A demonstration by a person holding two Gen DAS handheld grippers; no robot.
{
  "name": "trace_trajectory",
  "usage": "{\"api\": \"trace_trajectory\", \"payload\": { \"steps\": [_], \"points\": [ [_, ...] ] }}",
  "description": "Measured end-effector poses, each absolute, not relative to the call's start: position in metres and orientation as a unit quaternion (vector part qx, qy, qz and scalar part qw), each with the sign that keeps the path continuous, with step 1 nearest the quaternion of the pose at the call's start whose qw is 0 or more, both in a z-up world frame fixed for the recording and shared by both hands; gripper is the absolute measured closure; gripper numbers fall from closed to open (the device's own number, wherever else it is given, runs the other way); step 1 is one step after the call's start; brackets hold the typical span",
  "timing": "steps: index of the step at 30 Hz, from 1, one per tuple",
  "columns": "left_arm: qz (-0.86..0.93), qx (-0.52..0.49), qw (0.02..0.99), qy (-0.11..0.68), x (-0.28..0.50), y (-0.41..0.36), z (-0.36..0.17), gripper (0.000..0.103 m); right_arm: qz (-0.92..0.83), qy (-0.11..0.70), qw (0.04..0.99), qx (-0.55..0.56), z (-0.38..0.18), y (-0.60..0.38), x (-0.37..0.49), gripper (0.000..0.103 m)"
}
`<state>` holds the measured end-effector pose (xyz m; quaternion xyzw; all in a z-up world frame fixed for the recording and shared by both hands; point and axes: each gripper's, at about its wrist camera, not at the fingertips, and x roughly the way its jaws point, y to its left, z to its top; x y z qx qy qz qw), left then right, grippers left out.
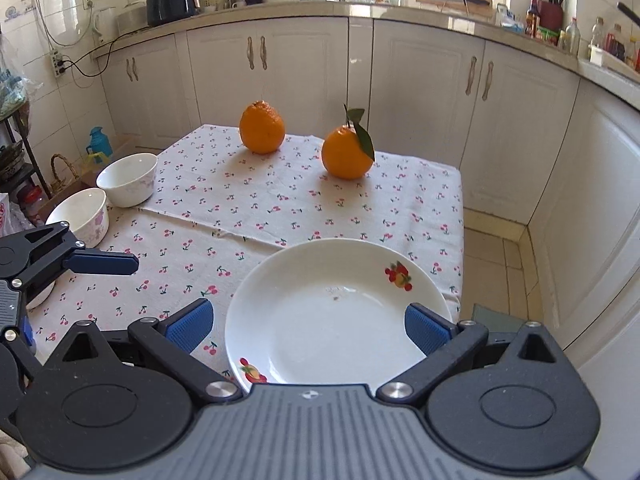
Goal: Organize plates and bowls
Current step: 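Move the right gripper toward the row of white bowls, then grasp the rim of the nearest white bowl with the right gripper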
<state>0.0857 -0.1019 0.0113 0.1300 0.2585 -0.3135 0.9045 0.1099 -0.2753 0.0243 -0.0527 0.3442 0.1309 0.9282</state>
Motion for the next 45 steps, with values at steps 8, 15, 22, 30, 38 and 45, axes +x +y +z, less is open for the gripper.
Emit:
{"api": "trace_trajectory", "payload": {
  "steps": [8,15,22,30,38,45],
  "points": [
    [-0.255,0.133,0.926,0.246,0.058,-0.047,0.02,0.001,0.149,0.31,0.938,-0.049,0.023,-0.219,0.094,0.0],
    [-0.2,0.129,0.94,0.246,0.031,0.012,0.019,0.001,0.208,0.307,0.928,-0.036,0.02,-0.165,0.093,0.0],
    [-0.151,0.125,0.95,0.244,0.016,0.068,0.016,0.001,0.268,0.305,0.913,-0.041,0.022,-0.11,0.095,0.0],
    [-0.124,0.107,0.95,0.267,0.015,0.12,-0.004,0.001,0.325,0.315,0.89,-0.06,0.015,-0.048,0.103,0.0],
    [-0.125,0.097,0.943,0.293,0.028,0.145,-0.029,0.001,0.362,0.344,0.863,-0.071,-0.003,-0.003,0.109,0.0],
    [-0.144,0.087,0.938,0.302,0.039,0.151,-0.037,0.001,0.374,0.375,0.846,-0.06,-0.02,0.015,0.118,0.002]
  ]
}}
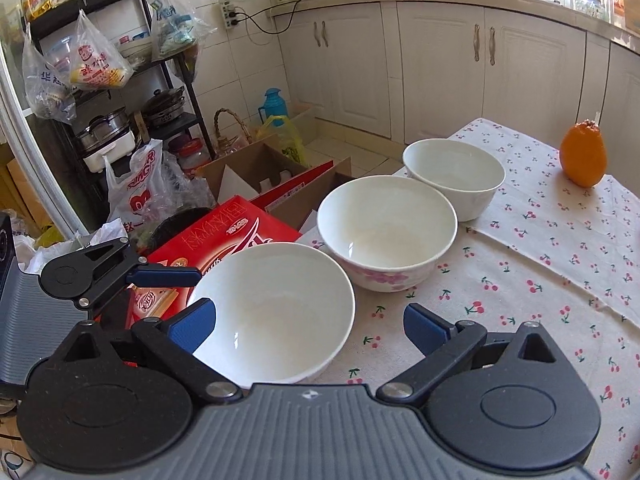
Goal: Organize plates and bowls
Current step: 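Grasp the rim of the nearest white bowl with the right gripper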
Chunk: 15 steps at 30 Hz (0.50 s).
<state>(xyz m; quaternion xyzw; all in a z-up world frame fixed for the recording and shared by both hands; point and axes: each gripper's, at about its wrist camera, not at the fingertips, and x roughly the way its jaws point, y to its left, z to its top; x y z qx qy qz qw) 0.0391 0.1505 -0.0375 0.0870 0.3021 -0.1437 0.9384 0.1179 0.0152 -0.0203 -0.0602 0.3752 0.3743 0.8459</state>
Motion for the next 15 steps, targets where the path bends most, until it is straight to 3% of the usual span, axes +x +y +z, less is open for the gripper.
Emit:
{"api": "trace_trajectory", "payload": {
  "steps": [10,15],
  "points": [
    [-0.168,0.079,0.935,0.303,0.046,0.153,-0.04,0.007,0.378,0.411,0.829,-0.041,-0.033,0.024,0.129,0.032],
    [-0.176,0.072,0.932,0.308,0.048,0.154,-0.042,0.013,0.378,0.413,0.828,-0.039,-0.034,0.025,0.129,0.036]
  ]
}}
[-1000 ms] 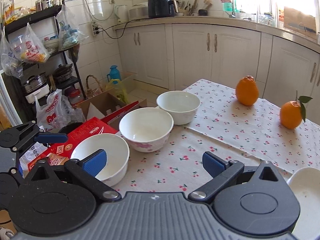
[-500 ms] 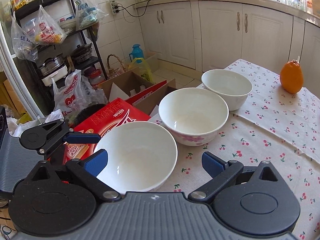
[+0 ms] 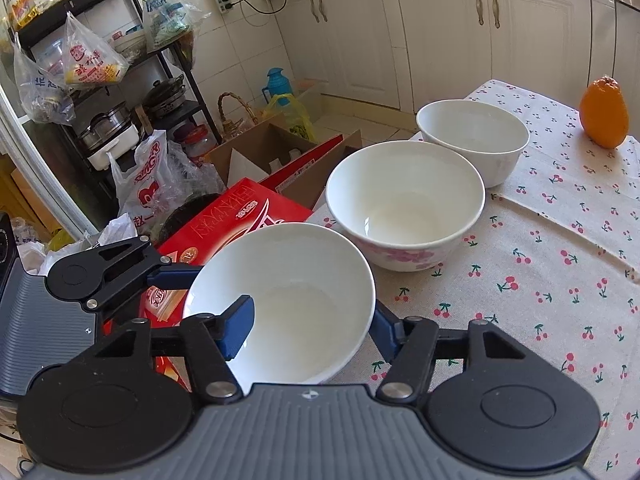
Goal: Organize plates and bowls
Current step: 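Grasp the rim of the nearest white bowl with the right gripper, then carry the white bowl with the right gripper and set it beside the plate stack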
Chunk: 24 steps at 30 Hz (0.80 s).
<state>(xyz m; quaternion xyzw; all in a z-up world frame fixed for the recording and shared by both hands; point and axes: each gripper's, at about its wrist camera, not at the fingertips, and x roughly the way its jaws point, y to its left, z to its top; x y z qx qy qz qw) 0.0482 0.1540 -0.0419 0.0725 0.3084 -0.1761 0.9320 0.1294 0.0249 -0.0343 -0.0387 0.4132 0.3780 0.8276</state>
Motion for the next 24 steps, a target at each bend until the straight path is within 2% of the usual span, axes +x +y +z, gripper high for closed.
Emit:
{"api": "trace_trajectory", "payload": {
  "steps": [24],
  "points": [
    [-0.212,0.102,0.925,0.299,0.056,0.12,-0.024,0.015,0.35,0.401,0.846,-0.017,-0.017,-0.017,0.122,0.036]
  ]
}}
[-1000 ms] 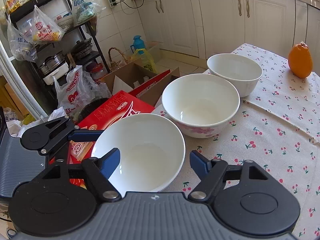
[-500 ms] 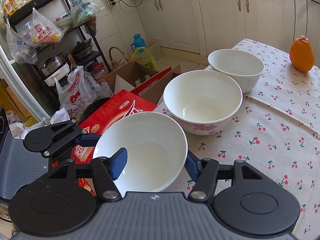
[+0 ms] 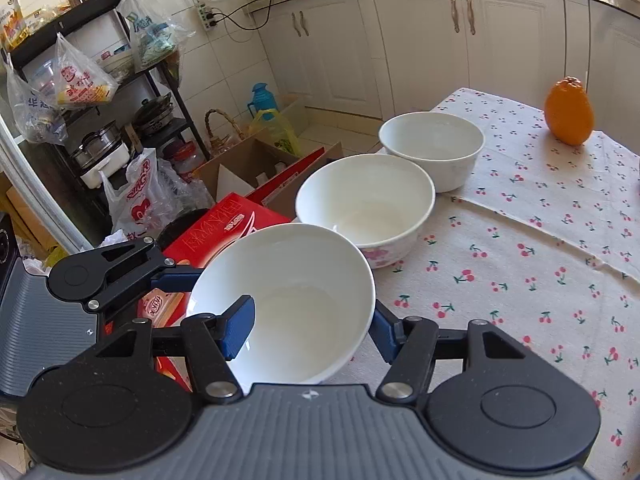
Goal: Organize plates and bowls
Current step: 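Carry the white bowl with the right gripper and set it beside the plate stack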
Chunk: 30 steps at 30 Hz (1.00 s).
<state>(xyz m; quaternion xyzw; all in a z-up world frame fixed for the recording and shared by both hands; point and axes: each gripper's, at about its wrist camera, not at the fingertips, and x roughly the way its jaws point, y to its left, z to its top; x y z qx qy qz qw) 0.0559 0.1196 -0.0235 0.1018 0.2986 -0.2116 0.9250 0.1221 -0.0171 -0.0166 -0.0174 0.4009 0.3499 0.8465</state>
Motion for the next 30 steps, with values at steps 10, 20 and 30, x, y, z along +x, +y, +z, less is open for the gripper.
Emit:
{"api": "trace_trajectory", "payload": {
  "steps": [10,20,30],
  "points": [
    [-0.267,0.12,0.911,0.291,0.073,0.074,-0.023,0.015,0.295,0.398,0.869,0.003,-0.016,-0.071,0.121,0.036],
    [-0.308,0.12,0.894,0.301,0.086,0.04,-0.032,0.015,0.245,0.409,0.879,0.021,-0.024,-0.107,0.121,0.036],
    [-0.319,0.11,0.888,0.313,0.092,0.031,-0.037,0.015,0.231,0.417,0.879,0.028,-0.03,-0.119,0.124,0.036]
  ]
}}
